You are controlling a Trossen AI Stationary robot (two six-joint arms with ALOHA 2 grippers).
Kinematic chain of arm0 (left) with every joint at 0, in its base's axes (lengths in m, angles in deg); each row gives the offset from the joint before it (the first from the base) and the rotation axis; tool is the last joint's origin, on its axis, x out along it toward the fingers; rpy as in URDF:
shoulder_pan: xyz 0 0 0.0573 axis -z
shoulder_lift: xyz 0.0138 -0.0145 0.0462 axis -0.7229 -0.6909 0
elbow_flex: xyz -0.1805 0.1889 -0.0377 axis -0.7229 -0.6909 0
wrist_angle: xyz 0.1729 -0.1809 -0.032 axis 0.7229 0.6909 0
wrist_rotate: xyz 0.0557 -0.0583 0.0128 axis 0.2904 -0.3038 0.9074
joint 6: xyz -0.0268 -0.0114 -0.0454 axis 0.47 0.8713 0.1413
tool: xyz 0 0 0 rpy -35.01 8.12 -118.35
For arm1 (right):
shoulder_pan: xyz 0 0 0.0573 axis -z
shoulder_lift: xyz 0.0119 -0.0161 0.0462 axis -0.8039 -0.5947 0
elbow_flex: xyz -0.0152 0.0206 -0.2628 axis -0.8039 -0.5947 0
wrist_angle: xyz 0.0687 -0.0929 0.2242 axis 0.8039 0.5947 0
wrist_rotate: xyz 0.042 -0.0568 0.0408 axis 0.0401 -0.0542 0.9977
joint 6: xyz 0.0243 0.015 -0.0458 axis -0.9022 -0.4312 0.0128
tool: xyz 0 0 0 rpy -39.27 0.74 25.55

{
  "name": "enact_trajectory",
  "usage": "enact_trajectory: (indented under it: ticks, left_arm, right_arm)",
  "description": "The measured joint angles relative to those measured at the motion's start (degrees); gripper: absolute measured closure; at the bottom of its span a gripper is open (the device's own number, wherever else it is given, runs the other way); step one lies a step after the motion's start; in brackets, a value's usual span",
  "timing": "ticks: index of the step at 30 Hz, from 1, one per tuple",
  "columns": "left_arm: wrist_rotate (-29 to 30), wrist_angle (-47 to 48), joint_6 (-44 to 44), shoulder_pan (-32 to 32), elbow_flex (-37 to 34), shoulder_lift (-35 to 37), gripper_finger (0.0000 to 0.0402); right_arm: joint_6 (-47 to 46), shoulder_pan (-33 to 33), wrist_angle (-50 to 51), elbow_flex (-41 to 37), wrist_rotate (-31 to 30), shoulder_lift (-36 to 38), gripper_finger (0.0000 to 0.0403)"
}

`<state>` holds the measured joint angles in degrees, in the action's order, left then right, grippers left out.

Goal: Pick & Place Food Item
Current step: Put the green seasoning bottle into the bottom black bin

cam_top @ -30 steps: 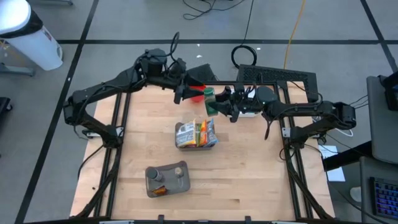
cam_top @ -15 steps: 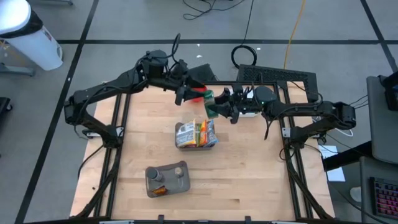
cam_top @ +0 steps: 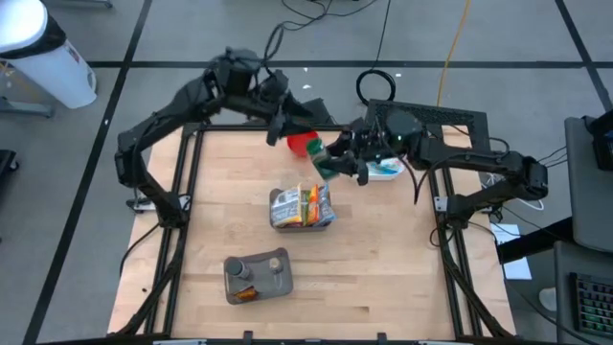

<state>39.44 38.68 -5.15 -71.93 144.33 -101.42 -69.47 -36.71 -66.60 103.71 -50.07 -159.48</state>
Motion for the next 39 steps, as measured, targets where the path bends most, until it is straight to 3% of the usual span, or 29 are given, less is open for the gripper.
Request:
enact_trajectory:
  ticks: [5,8,18,32,39]
  left_arm:
    - [0.0,11.6,-2.8,-1.1,12.5,-4.4,0.0128]
    - [-0.1,13.9,-3.2,-0.4,15.9,-6.6,0.0128]
    - [-1.9,16.7,-4.3,1.6,16.0,-10.1,0.0128]
    - [-1.9,28.0,-7.6,1.5,16.0,-10.2,0.0128]
    - [-1.0,27.4,-8.6,1.1,16.0,-10.3,0.0128]
  right_arm:
    - [1.8,3.1,5.7,4.5,3.0,-0.6,0.0211]
    - [1.5,4.0,6.4,6.4,5.2,-2.6,0.0211]
    - [2.0,3.3,5.6,8.3,7.4,-8.2,0.0211]
    - [2.0,5.1,4.6,8.3,8.7,-8.1,0.0211]
    - [2.1,5.1,4.2,8.3,8.5,-8.2,0.0211]
